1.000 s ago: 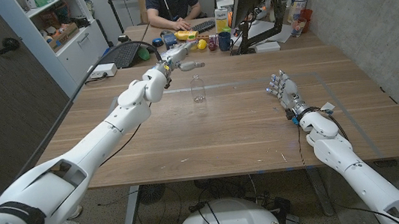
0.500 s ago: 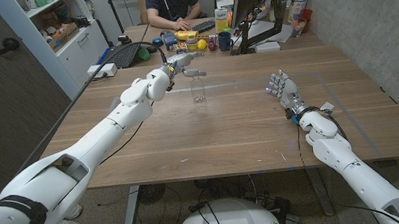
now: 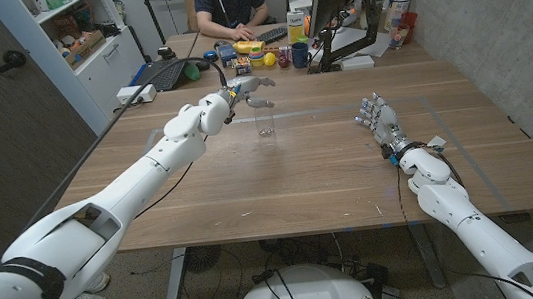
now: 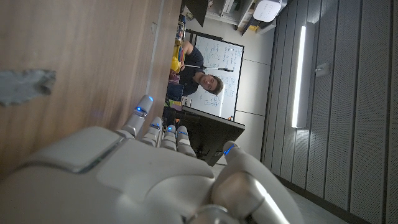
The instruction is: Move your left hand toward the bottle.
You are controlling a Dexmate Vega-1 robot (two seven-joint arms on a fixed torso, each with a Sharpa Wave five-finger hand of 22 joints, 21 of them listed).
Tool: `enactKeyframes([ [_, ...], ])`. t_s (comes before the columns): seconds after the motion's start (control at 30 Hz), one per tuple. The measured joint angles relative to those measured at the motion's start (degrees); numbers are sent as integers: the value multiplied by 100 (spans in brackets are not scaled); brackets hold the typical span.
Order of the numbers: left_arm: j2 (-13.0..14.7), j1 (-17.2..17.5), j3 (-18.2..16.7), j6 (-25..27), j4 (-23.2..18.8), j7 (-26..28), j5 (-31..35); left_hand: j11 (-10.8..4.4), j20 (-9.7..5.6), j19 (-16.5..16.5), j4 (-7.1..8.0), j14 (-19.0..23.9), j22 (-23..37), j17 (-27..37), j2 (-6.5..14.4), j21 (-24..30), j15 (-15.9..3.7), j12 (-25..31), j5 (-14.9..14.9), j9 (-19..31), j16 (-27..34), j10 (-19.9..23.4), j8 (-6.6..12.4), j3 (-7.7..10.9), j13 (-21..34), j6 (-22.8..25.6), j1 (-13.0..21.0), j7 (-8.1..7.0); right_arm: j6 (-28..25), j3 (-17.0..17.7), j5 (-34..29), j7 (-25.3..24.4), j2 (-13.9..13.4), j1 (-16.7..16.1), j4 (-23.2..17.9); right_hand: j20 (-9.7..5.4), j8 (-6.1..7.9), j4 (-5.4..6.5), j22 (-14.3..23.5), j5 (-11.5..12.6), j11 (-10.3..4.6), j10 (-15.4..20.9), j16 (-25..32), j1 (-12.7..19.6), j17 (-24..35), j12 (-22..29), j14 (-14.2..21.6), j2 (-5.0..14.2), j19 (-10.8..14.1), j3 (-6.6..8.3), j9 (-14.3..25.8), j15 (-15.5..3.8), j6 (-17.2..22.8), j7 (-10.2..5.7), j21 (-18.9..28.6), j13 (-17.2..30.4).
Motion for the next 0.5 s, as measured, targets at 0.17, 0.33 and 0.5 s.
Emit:
enactKeyframes([
  [0.17, -8, 0, 19, 50, -18, -50, 31, -43, -113, 113, 8, 306, 0, 0, 42, -105, -9, 57, -171, 27, 23, 348, 149, 86, 0, 411, 199, -10, 6, 5, 2, 4, 1, 1, 7, 0, 0, -16, 0, 0, 0, 0, -15, 0, 0, 0, 0, 0, 0, -16, 0, 0, 0, 0, -22, 0],
  [0.33, -12, 0, 31, 70, -30, -68, 47, -22, -227, 227, 33, 483, 0, 0, 108, -146, -2, 89, -294, 27, 23, 579, 238, 157, 21, 711, 309, -4, 8, 11, 5, 4, 1, -5, 5, 0, 0, -16, 0, 0, 0, 0, -15, 0, 0, 0, 0, 0, 0, -16, 0, 0, 0, 0, -22, 0],
  [0.5, -17, 0, 46, 105, -45, -93, 76, -41, -264, 327, 32, 583, 0, 0, 140, -169, -25, 89, -364, 10, 23, 654, 294, 221, 25, 864, 388, -13, 10, 22, 10, 4, -11, -45, -37, 0, 0, -16, 0, 0, 0, 0, -14, 0, -29, 0, 0, 0, 0, -16, 0, 0, 0, 0, -45, 0],
])
